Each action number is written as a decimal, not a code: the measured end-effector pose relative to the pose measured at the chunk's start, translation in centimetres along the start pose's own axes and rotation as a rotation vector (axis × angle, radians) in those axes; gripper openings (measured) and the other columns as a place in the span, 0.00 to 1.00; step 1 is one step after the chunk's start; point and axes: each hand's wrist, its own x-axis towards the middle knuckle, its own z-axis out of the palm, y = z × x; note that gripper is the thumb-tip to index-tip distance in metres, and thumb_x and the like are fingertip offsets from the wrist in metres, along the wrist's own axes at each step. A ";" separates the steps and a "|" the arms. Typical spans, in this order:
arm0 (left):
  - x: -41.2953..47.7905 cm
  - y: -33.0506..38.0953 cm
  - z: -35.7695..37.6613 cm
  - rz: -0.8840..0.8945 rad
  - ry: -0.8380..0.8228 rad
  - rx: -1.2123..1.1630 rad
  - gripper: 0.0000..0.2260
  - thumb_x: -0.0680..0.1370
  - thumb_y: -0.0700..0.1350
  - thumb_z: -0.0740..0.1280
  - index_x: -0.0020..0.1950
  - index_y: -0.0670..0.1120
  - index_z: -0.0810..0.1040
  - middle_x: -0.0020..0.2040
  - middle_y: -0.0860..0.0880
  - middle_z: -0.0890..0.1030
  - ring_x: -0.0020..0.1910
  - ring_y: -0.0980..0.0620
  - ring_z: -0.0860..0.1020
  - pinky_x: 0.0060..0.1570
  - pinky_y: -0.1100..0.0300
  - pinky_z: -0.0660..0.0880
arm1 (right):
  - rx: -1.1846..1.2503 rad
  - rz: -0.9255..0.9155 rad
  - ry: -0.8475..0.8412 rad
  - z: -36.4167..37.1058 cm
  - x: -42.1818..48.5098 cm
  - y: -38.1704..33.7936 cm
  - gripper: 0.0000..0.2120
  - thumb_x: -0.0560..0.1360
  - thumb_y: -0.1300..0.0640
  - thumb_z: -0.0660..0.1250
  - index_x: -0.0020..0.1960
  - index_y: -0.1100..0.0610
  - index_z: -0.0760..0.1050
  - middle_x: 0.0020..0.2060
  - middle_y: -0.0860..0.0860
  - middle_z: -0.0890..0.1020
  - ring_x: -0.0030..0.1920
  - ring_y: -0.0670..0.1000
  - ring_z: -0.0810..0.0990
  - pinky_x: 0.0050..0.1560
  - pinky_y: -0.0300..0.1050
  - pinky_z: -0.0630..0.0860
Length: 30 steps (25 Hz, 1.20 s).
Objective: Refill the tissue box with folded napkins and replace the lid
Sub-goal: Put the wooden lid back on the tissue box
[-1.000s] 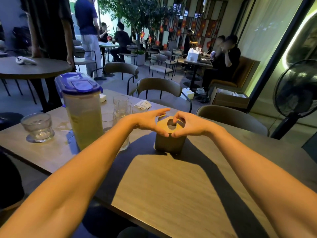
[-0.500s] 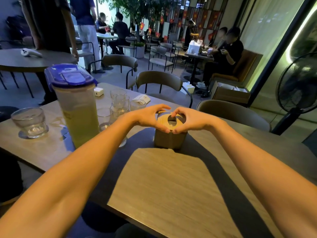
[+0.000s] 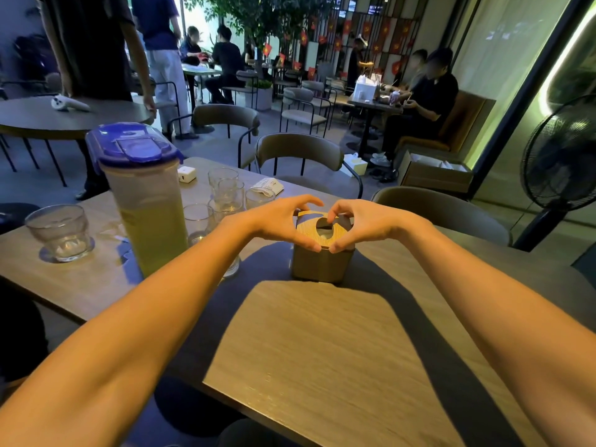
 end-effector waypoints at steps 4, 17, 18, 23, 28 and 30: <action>-0.3 0.2 0.3 0.026 -0.001 0.021 0.39 0.68 0.56 0.79 0.74 0.57 0.63 0.67 0.50 0.73 0.65 0.50 0.74 0.60 0.58 0.76 | 0.023 0.000 -0.021 -0.2 -0.2 0.0 0.23 0.68 0.48 0.81 0.58 0.47 0.74 0.55 0.51 0.76 0.55 0.52 0.76 0.52 0.46 0.76; -1.0 0.7 1.1 0.033 0.014 0.063 0.52 0.66 0.57 0.79 0.79 0.61 0.48 0.75 0.46 0.64 0.73 0.45 0.66 0.70 0.46 0.68 | 0.153 0.004 0.010 -0.1 -1.7 -1.3 0.17 0.72 0.52 0.78 0.55 0.55 0.75 0.56 0.55 0.80 0.55 0.53 0.79 0.50 0.41 0.76; -1.2 0.8 1.3 0.029 0.041 0.082 0.52 0.66 0.59 0.79 0.79 0.62 0.46 0.77 0.46 0.62 0.74 0.45 0.64 0.70 0.46 0.67 | 0.162 0.016 0.026 -0.1 -1.8 -1.6 0.17 0.73 0.51 0.77 0.55 0.55 0.74 0.53 0.54 0.81 0.51 0.51 0.80 0.47 0.40 0.75; -1.4 1.6 2.8 0.006 0.183 0.247 0.52 0.67 0.67 0.74 0.80 0.59 0.44 0.73 0.41 0.66 0.68 0.42 0.70 0.63 0.46 0.73 | -0.051 0.134 0.189 1.5 -2.6 -2.6 0.23 0.70 0.38 0.75 0.49 0.54 0.70 0.43 0.50 0.77 0.42 0.48 0.73 0.41 0.42 0.69; -2.4 1.9 4.1 -0.042 0.108 0.137 0.56 0.63 0.68 0.76 0.79 0.61 0.43 0.77 0.43 0.61 0.73 0.41 0.65 0.68 0.41 0.68 | -0.088 0.221 0.316 3.7 -2.7 -3.7 0.27 0.70 0.32 0.71 0.50 0.55 0.70 0.43 0.52 0.76 0.42 0.50 0.73 0.37 0.42 0.68; -2.9 1.9 4.3 -0.048 0.124 0.127 0.56 0.63 0.65 0.78 0.79 0.60 0.44 0.75 0.42 0.63 0.72 0.40 0.66 0.67 0.40 0.70 | -0.148 0.252 0.329 4.3 -2.3 -4.3 0.31 0.68 0.31 0.71 0.55 0.55 0.71 0.48 0.54 0.77 0.49 0.53 0.76 0.40 0.43 0.72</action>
